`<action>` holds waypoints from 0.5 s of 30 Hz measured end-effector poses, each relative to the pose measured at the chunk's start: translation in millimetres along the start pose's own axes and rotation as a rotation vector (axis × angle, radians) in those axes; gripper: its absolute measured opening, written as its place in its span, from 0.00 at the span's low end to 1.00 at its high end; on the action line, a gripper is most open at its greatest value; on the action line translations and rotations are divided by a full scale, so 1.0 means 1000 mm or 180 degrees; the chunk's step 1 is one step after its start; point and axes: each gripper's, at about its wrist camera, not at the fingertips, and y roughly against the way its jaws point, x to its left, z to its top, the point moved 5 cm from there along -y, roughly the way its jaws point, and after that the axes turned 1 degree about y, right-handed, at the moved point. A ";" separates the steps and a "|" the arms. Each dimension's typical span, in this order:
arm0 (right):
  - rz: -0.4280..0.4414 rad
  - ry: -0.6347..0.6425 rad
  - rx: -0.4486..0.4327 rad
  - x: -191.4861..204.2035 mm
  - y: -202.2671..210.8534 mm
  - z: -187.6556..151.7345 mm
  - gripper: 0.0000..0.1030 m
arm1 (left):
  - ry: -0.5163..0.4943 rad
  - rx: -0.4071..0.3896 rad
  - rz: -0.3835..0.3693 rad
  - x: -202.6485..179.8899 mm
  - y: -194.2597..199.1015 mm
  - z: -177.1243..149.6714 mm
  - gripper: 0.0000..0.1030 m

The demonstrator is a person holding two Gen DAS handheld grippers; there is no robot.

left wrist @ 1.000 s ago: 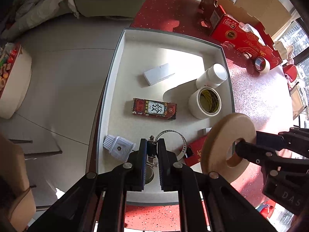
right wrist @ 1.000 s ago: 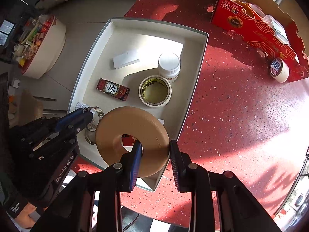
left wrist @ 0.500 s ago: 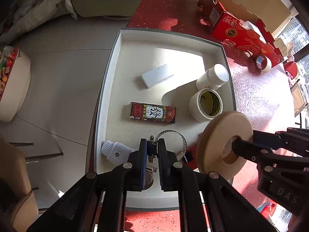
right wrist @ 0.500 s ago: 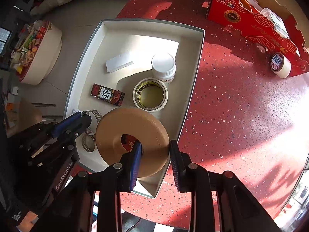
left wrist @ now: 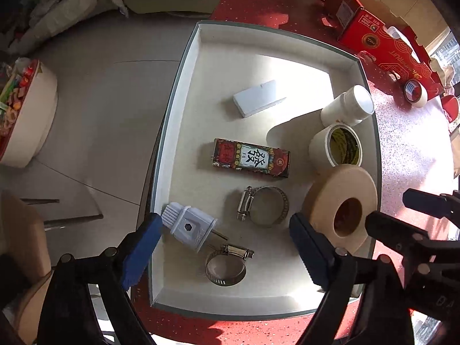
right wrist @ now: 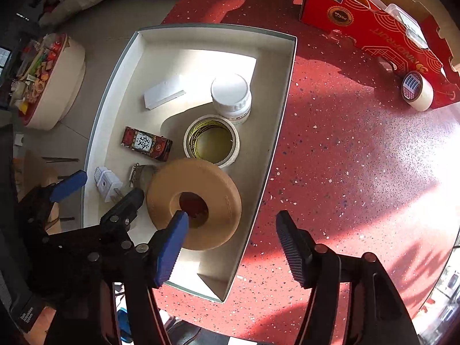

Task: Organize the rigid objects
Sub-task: 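Release the hose clamp in the tray while right tool releases the wooden ring there, then move left tool to the white tape roll while right tool moves to the red cardboard box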

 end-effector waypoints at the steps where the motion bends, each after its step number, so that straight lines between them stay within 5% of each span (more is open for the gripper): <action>1: -0.0019 -0.0065 -0.0072 -0.007 0.005 -0.001 0.91 | 0.0061 -0.0023 -0.0082 0.002 0.001 0.000 1.00; 7: 0.0013 -0.0403 -0.0217 -0.045 0.024 -0.020 0.91 | 0.0113 -0.0102 -0.0122 -0.011 0.020 0.001 1.00; 15: 0.0011 -0.1166 -0.0309 -0.129 0.038 -0.059 0.91 | -0.0297 -0.0296 -0.0406 -0.106 0.060 0.015 1.00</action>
